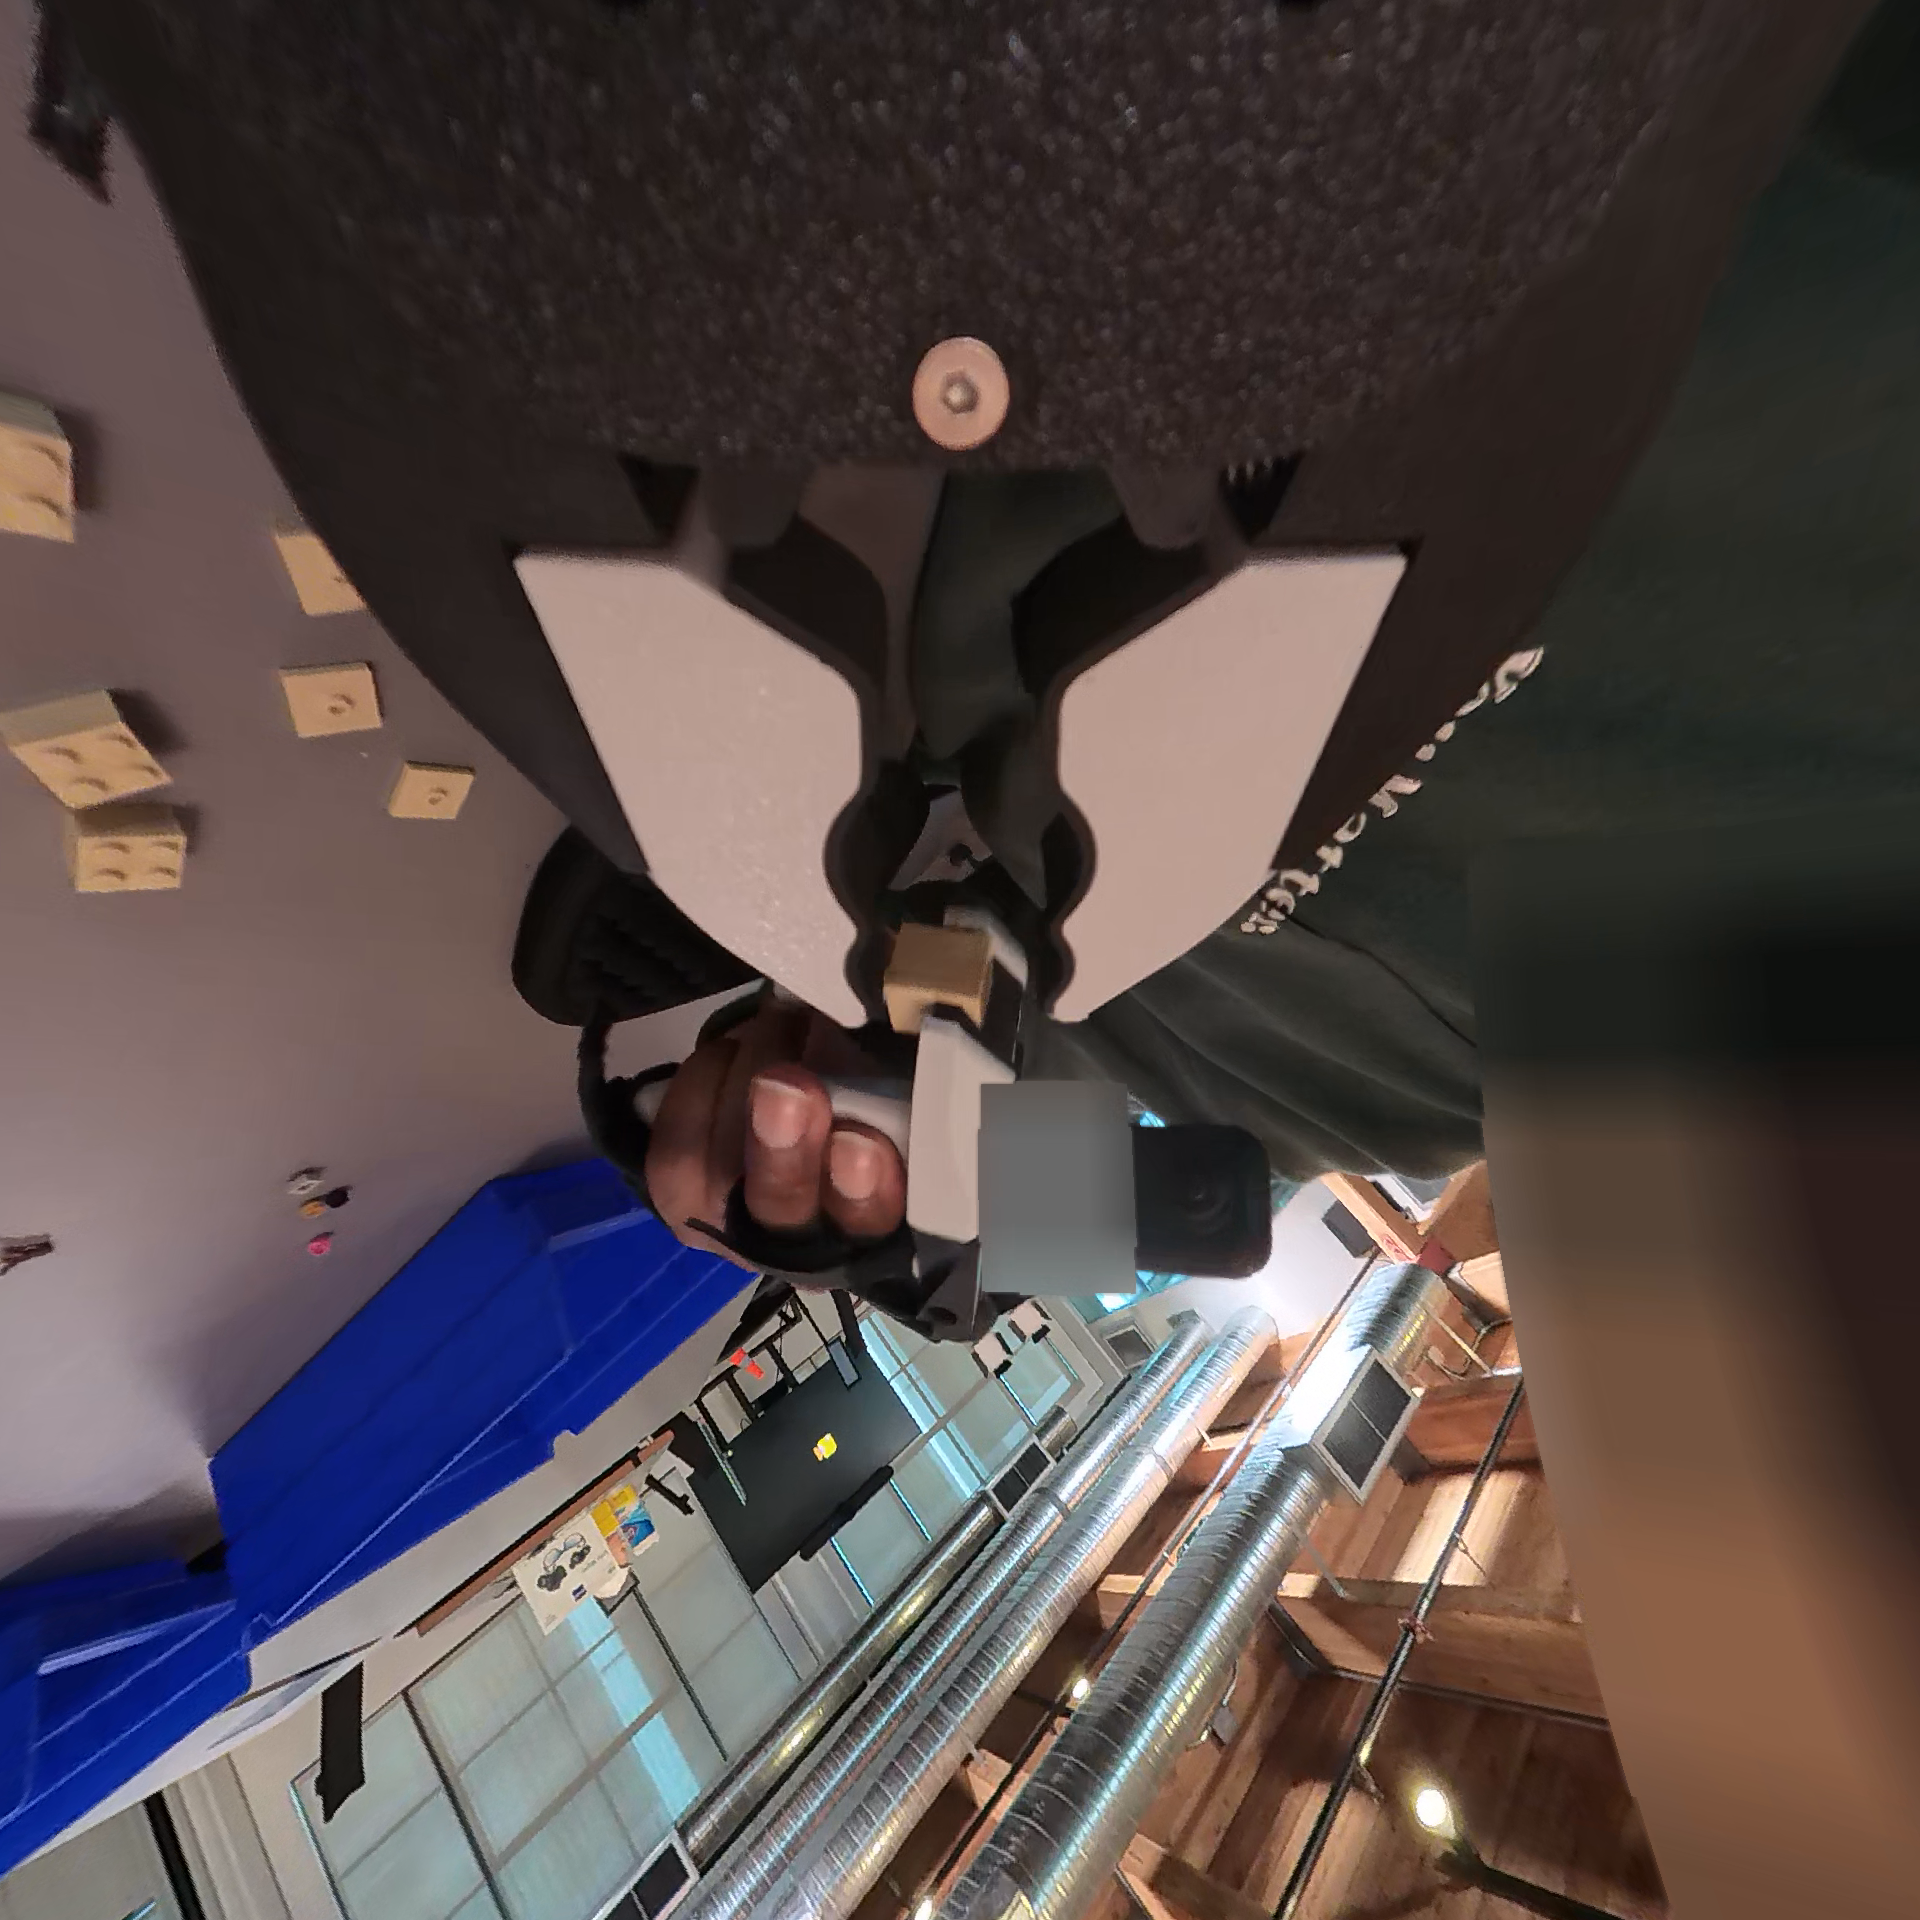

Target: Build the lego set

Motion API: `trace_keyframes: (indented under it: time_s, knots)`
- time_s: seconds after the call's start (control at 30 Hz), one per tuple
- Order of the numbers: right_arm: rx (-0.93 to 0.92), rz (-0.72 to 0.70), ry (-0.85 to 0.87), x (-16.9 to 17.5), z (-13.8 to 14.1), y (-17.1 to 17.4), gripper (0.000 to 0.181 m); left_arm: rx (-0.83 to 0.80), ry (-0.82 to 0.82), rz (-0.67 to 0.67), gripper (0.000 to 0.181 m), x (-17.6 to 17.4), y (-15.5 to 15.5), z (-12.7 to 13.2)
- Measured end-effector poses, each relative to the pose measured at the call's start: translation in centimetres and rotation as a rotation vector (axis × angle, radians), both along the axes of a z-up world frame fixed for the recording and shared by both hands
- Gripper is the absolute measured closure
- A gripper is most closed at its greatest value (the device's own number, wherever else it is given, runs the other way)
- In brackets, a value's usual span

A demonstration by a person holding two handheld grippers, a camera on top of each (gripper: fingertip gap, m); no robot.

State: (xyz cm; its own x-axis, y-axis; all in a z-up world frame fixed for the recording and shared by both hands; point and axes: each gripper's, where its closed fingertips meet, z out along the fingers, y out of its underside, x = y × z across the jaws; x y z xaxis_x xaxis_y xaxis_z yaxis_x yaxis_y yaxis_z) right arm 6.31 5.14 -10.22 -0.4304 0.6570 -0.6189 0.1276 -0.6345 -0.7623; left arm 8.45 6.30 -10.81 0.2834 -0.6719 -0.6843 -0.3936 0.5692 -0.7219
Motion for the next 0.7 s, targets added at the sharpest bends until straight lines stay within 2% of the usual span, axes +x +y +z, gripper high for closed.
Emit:
trace_keyframes:
  time_s: [0.17,0.33,0.7]
  knots:
    - [0.001,-0.011,-0.032,0.2,-0.5,0.1,0.151,-0.049,-0.025,-0.002,0.167,-0.8,-0.1,0.1]
    - [-0.022,0.026,-0.047,-0.5,-0.7,-0.4,0.158,-0.086,-0.023,-0.019,0.167,-0.6,-0.4,-0.3]
    - [-0.095,0.073,-0.017,-0.9,-0.1,-1.0,0.164,-0.047,-0.090,-0.024,0.167,-0.8,-1.1,0.3]
